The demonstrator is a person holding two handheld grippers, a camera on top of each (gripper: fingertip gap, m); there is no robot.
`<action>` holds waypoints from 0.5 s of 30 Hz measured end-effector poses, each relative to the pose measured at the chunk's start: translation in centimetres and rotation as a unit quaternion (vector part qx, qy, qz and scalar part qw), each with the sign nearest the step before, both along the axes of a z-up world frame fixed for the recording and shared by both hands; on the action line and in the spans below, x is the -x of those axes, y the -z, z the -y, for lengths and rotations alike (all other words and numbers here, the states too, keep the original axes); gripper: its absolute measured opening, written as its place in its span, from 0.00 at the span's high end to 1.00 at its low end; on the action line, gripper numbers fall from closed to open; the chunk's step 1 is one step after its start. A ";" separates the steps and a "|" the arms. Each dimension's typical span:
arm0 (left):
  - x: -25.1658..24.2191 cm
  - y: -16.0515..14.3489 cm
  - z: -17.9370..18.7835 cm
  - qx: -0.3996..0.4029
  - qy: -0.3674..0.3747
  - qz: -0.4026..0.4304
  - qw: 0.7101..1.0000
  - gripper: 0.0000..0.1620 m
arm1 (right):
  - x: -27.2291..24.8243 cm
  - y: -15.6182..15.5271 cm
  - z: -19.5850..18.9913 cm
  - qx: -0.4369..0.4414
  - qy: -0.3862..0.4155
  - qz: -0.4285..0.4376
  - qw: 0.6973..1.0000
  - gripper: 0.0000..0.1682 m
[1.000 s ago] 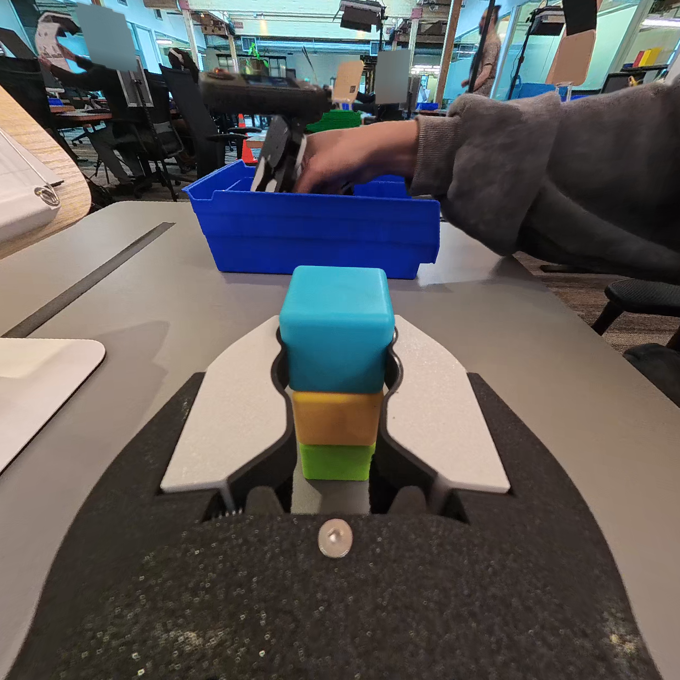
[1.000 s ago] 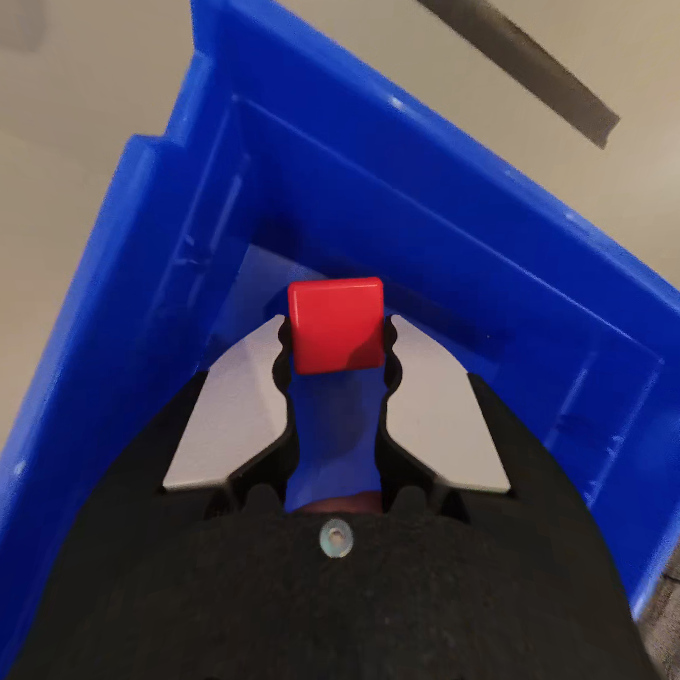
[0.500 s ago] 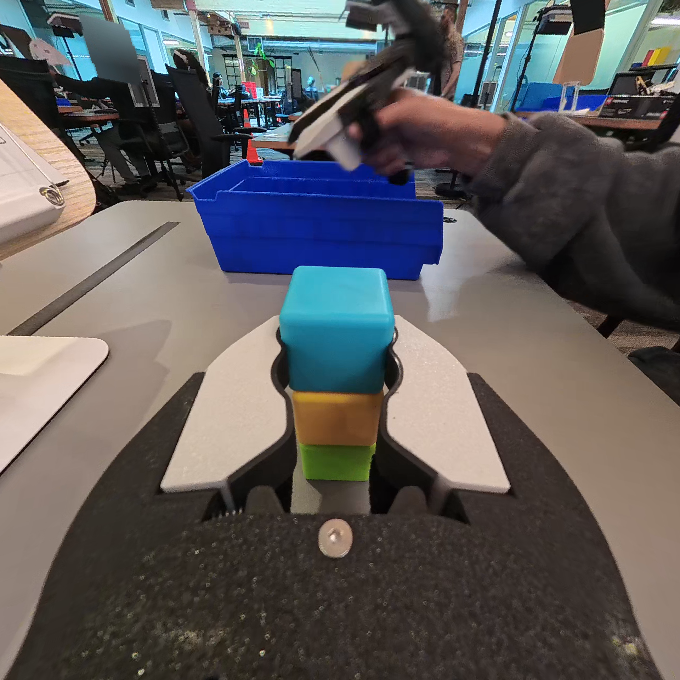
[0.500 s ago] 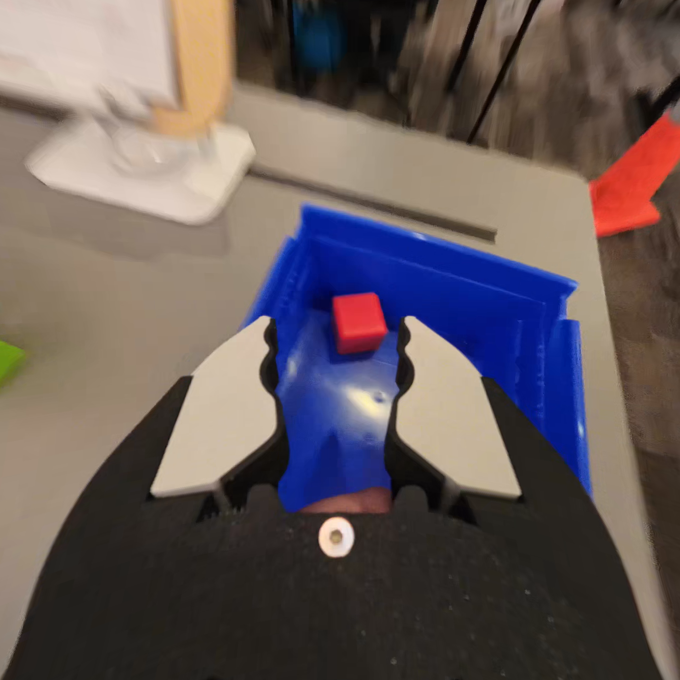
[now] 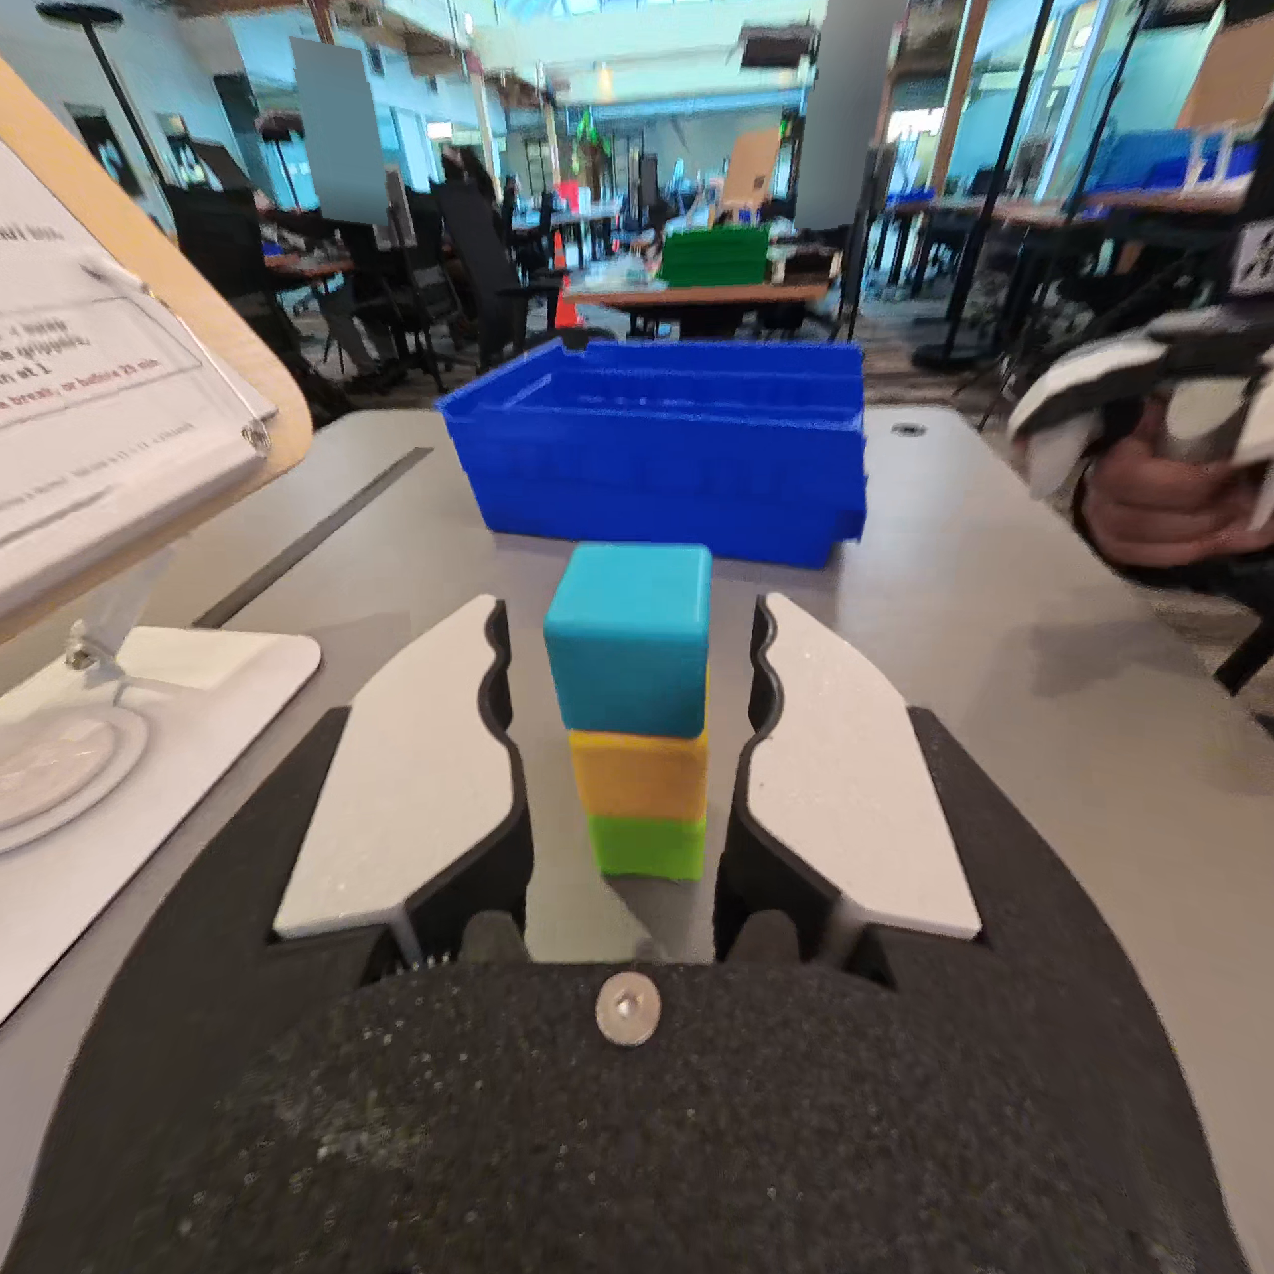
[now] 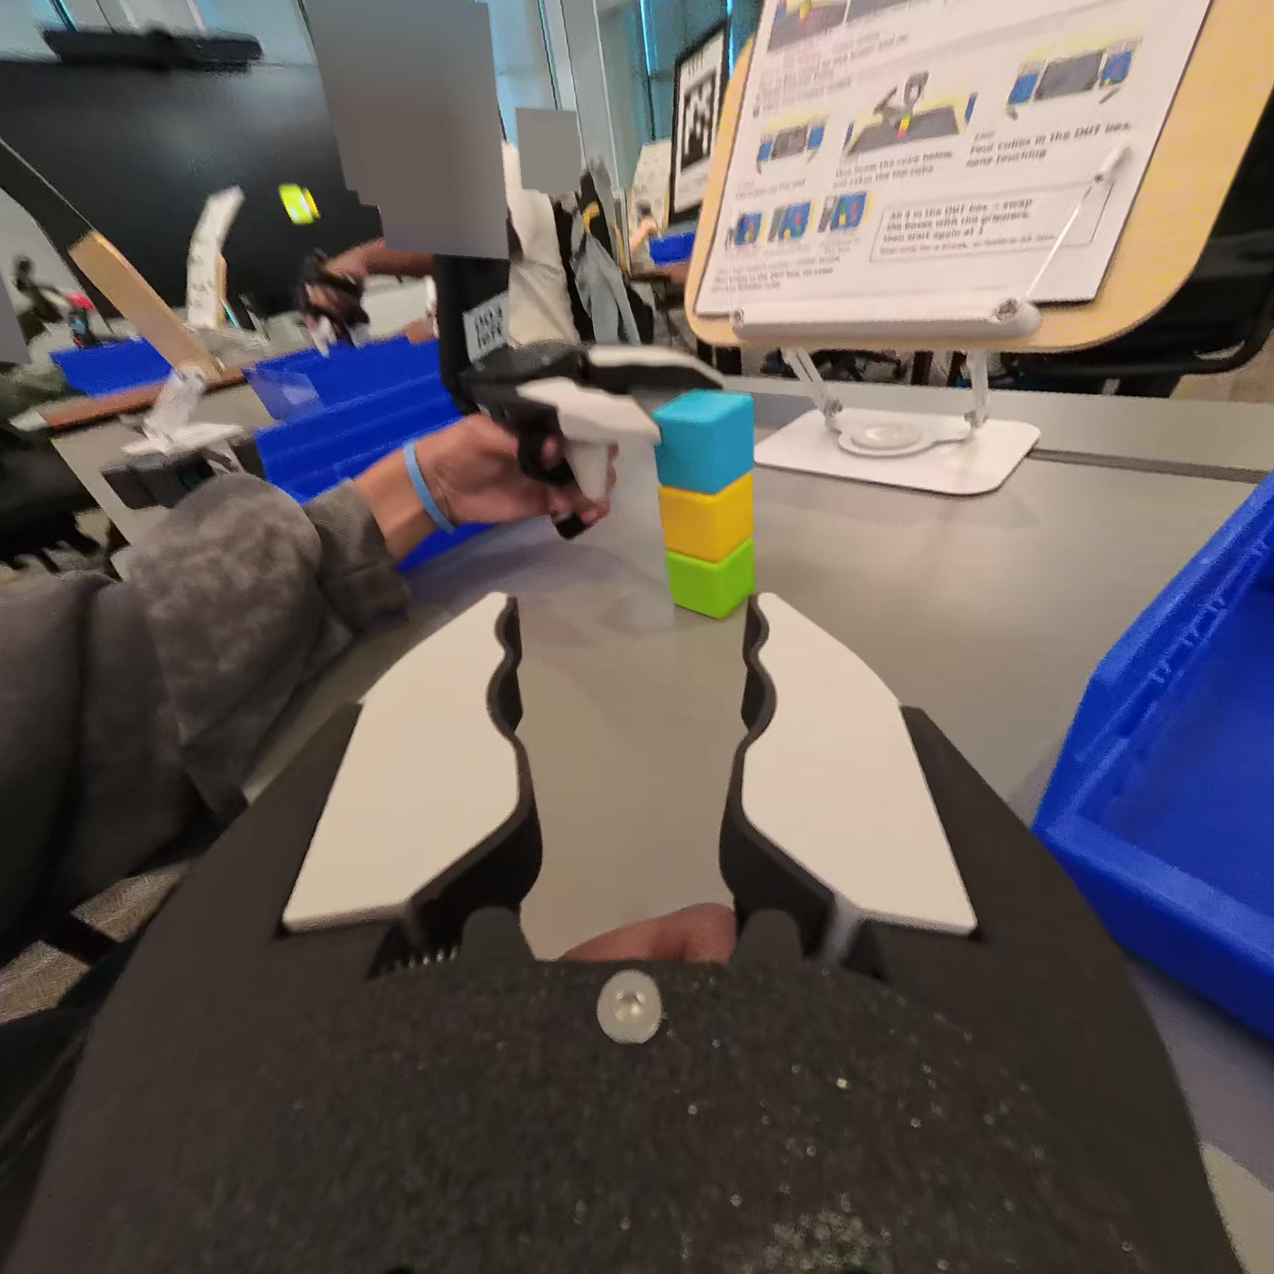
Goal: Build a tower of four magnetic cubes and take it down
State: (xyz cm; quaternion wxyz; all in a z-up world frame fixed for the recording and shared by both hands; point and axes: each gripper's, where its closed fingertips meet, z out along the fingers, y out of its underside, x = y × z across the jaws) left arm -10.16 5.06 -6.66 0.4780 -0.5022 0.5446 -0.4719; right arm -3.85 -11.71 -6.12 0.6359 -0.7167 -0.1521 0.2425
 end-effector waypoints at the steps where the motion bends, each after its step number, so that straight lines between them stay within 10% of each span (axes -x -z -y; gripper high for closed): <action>1: 0.1 0.9 -0.1 -0.004 -0.005 -0.024 1.000 0.58 | 0.2 -0.3 0.3 -0.007 -0.006 -0.015 1.000 0.64; 9: -0.7 6.3 0.0 0.013 0.002 -0.147 0.989 0.54 | 0.5 1.9 3.2 0.016 -0.022 -0.105 0.994 0.63; 15: -1.1 7.3 0.3 0.014 0.012 -0.180 0.984 0.69 | 0.5 3.2 3.1 0.033 -0.027 -0.089 0.995 0.63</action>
